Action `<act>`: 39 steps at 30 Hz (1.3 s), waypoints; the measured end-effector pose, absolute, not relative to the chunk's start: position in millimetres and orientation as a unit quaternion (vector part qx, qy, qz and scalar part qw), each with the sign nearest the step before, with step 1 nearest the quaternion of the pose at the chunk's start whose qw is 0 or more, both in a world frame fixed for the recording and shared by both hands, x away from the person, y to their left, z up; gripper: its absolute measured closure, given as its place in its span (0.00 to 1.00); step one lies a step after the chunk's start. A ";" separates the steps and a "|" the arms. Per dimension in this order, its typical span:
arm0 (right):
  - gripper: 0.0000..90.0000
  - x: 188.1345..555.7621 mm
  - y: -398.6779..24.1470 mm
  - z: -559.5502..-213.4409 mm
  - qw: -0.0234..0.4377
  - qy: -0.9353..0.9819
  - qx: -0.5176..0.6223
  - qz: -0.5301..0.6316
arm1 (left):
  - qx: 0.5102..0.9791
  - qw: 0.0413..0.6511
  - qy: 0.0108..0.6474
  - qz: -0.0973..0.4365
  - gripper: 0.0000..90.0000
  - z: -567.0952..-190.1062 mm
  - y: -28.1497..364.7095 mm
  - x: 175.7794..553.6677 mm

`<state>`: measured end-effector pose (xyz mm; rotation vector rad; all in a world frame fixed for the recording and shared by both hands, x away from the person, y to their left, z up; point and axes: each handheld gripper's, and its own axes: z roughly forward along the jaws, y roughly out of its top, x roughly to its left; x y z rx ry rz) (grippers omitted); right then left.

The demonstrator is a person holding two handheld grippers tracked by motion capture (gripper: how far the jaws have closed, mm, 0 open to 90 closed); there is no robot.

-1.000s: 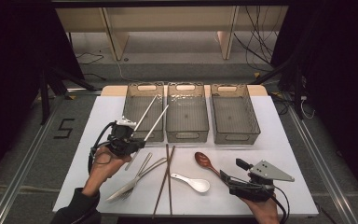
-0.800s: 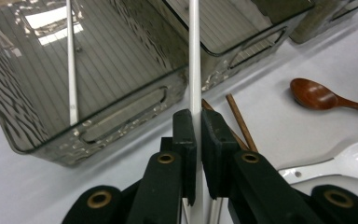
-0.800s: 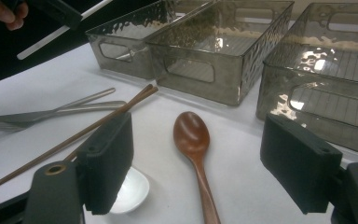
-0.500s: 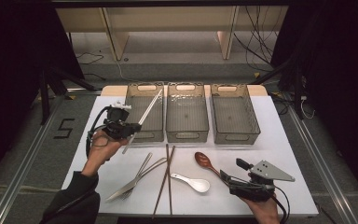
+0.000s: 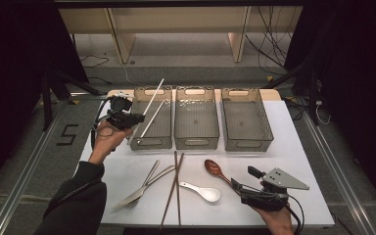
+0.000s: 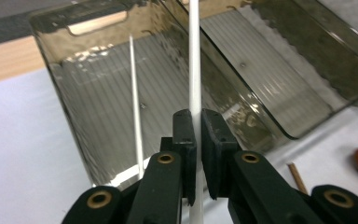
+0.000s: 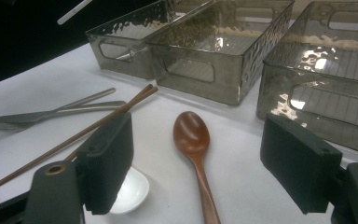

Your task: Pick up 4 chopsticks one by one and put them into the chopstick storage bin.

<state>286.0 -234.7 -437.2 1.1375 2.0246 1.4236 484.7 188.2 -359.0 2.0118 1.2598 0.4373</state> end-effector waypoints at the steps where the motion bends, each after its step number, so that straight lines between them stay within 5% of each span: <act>1: 0.29 286.1 -234.7 -437.3 0.207 0.727 0.408 0.511 | 0.777 0.355 0.490 0.172 0.94 -359.2 188.5 488.4; 22: 0.29 286.3 -234.7 -437.5 0.205 0.729 0.407 0.512 | 0.766 0.333 0.516 0.187 0.94 -381.5 188.4 539.1; 39: 0.29 286.1 -234.6 -437.5 0.204 0.729 0.407 0.511 | 0.770 0.319 0.522 0.179 0.93 -401.4 188.6 542.3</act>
